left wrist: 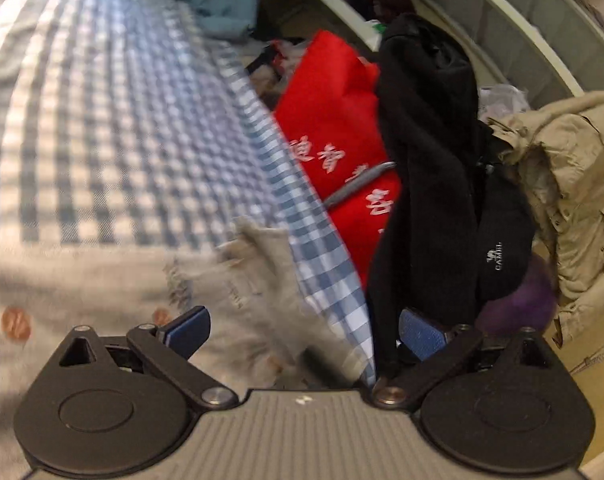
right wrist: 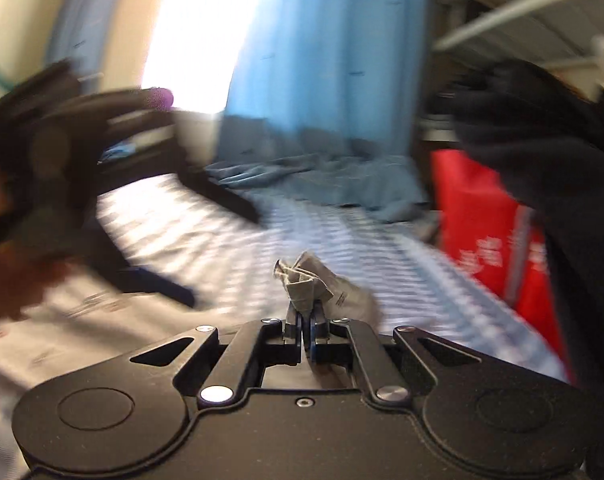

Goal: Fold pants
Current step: 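Grasp the pant cuffs with the right gripper while the left gripper grasps beside it, folding over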

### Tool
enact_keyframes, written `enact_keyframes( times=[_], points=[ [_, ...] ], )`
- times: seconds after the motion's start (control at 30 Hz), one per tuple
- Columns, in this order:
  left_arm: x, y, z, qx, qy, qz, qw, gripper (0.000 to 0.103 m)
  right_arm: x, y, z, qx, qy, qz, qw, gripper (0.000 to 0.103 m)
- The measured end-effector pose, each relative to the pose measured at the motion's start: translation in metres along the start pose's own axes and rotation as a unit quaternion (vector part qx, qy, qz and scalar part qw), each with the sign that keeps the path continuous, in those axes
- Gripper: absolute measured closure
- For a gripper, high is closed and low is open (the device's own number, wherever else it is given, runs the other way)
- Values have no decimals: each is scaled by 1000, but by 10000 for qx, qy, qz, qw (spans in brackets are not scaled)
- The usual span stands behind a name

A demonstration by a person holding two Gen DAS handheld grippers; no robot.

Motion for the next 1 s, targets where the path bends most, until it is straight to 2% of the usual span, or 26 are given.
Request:
enact_keyframes(
  times=[0.03,0.1,0.2,0.37,0.5,0.67,0.73,0.8,0.87,1.0],
  points=[
    [4,1,6,-123,52,-13,9999,2,5,4,18,-127,197,71,9997,100],
    [12,5,21,-426,166,-72,9989,10,19,8,46,-261,588,169,9978,100],
    [21,10,33,-742,146,-183,9970,26,42,10,74,-110,1170,235,9928,98],
    [25,9,29,-1185,-220,-245,9924,38,52,8,78,49,974,225,9950,95],
    [26,8,23,-1470,-448,-197,9879,42,52,8,76,104,880,210,9958,94],
    [28,7,20,-1590,-464,-199,9860,47,54,12,76,127,845,212,9961,93],
    [27,8,21,-1737,-459,-184,9836,59,53,13,76,144,846,226,9961,93],
    [27,9,23,-1906,-426,-136,9806,86,53,13,77,184,861,239,9958,93],
    [25,14,28,-1877,-248,-162,9818,96,51,14,80,211,881,261,9955,93],
    [24,27,30,-1722,-147,-270,9846,98,45,18,86,262,960,290,9946,97]
  ],
)
Point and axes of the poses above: each gripper's, at about its wrist camera, not at the fingertips, and y roughly against the way its jaws point, z to its left, x to its underside, the point moved 7 cm from there along -y, roughly the way its jaws point, and after that the axes turned 10 degrees about x, right-handed, at the moved point
